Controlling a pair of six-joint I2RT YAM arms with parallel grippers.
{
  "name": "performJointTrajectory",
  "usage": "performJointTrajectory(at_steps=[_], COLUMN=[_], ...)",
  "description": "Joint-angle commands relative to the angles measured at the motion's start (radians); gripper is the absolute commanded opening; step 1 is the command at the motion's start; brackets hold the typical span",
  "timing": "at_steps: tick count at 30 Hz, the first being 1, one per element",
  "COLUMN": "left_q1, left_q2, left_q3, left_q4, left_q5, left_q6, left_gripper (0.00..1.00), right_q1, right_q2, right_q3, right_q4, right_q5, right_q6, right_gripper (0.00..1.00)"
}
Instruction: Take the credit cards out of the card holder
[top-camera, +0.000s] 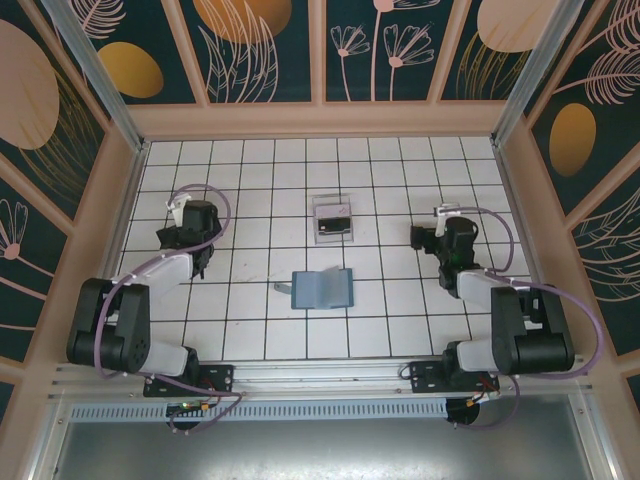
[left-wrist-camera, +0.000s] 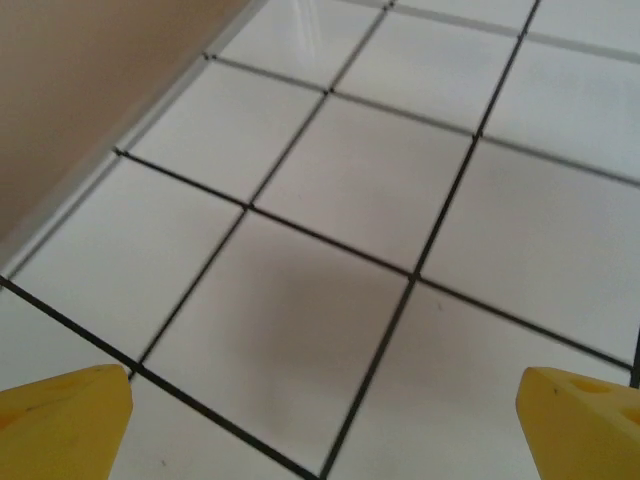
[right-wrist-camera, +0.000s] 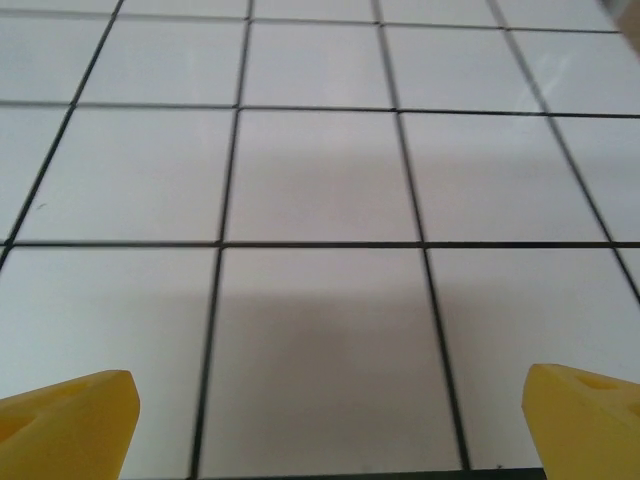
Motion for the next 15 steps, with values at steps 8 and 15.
performJointTrajectory(at_steps=[8, 15], left_q1=[0.107, 0.135], left_q2=[0.071, 0.081], left_q3=[-0.243, -0.361], left_q4=[0.806, 1.019], left_q5=[0.189, 0.348], left_q6=[0.231, 0.254], left_gripper=[0.98, 0.99], right_q1=[-0.067, -0.089], right_q2=[0.132, 0.17], right_q3=[-0.092, -0.143], right_q4=[0.546, 0.659], right_q5=[-0.026, -0.066], right_q6=[0.116, 0.127], right_gripper=[0.99, 0.99])
